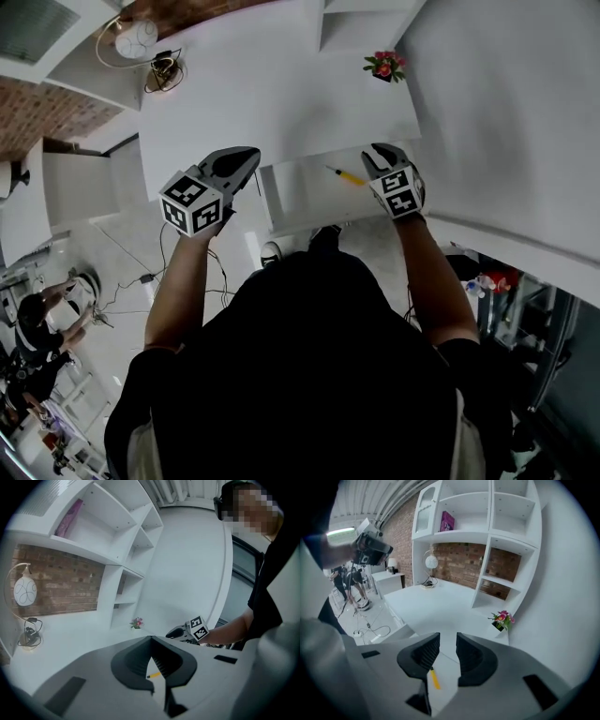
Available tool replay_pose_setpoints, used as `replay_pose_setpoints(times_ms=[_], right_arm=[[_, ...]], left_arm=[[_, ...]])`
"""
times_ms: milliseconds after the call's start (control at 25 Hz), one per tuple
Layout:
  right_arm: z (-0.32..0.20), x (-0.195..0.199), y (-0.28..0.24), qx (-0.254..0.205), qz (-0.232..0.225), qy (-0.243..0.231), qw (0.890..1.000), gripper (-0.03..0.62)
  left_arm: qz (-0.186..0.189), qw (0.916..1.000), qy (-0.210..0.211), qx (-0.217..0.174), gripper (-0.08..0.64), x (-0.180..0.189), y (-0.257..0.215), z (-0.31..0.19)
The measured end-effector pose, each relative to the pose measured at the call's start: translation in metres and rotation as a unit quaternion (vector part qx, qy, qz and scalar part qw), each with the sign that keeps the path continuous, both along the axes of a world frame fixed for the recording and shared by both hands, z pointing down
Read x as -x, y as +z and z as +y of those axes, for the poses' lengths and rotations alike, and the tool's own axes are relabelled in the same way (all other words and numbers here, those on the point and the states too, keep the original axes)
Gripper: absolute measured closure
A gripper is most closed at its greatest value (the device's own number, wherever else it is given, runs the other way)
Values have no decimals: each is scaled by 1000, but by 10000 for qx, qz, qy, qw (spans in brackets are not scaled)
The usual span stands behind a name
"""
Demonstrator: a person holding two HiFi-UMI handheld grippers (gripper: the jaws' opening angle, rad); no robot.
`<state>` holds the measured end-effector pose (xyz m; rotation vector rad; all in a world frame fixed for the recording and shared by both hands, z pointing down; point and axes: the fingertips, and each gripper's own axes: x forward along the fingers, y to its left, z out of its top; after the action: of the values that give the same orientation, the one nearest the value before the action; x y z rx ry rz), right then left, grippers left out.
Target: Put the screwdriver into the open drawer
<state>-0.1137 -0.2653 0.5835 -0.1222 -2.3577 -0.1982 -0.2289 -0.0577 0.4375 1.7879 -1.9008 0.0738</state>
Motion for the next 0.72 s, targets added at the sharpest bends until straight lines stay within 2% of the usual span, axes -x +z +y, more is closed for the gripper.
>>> replay_pose_setpoints(times_ms=[280,720], right_arm=[[-17,-17,-74,376,-706,867,9930,471],[-5,-69,-135,478,-1245,1340,9820,471]], left_arm=[[-86,9997,205,-124,544,-3,-23,-5],[-227,9972,611,-359,545,-37,-58,-9]])
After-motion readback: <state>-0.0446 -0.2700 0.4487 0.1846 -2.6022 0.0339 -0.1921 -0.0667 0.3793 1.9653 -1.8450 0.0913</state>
